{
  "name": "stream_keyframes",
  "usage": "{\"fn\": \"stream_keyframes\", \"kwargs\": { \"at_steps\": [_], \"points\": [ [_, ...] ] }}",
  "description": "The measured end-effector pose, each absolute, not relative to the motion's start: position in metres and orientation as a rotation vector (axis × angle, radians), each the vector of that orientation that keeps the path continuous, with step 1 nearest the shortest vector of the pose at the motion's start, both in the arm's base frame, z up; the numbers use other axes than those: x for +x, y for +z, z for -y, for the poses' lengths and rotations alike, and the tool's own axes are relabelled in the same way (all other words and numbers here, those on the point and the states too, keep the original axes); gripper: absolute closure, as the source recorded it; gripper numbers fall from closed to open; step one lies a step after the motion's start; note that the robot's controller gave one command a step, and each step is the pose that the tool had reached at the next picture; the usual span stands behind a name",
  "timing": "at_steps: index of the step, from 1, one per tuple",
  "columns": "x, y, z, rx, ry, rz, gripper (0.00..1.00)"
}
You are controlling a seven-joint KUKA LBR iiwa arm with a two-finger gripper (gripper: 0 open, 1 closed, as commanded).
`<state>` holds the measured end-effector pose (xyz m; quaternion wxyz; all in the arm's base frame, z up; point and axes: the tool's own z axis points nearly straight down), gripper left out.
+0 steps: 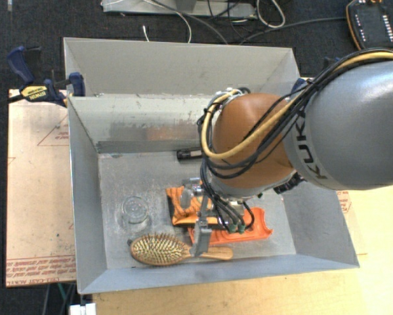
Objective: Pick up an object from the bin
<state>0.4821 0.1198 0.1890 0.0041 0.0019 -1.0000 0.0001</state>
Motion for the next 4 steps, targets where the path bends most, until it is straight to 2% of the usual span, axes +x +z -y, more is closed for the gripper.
{"fn": "stream_keyframes", "kwargs": {
  "at_steps": [1,2,3,4],
  "points": [
    [0.484,0.193,-0.119,-0.001,-0.001,3.140,0.00],
    [0.530,0.067,-0.061,-0.253,-0.002,3.128,0.00],
    [0.561,0.071,-0.049,0.078,-0.008,3.150,0.00],
    [0.539,0.070,-0.060,-0.147,-0.007,3.139,0.00]
  ]
}}
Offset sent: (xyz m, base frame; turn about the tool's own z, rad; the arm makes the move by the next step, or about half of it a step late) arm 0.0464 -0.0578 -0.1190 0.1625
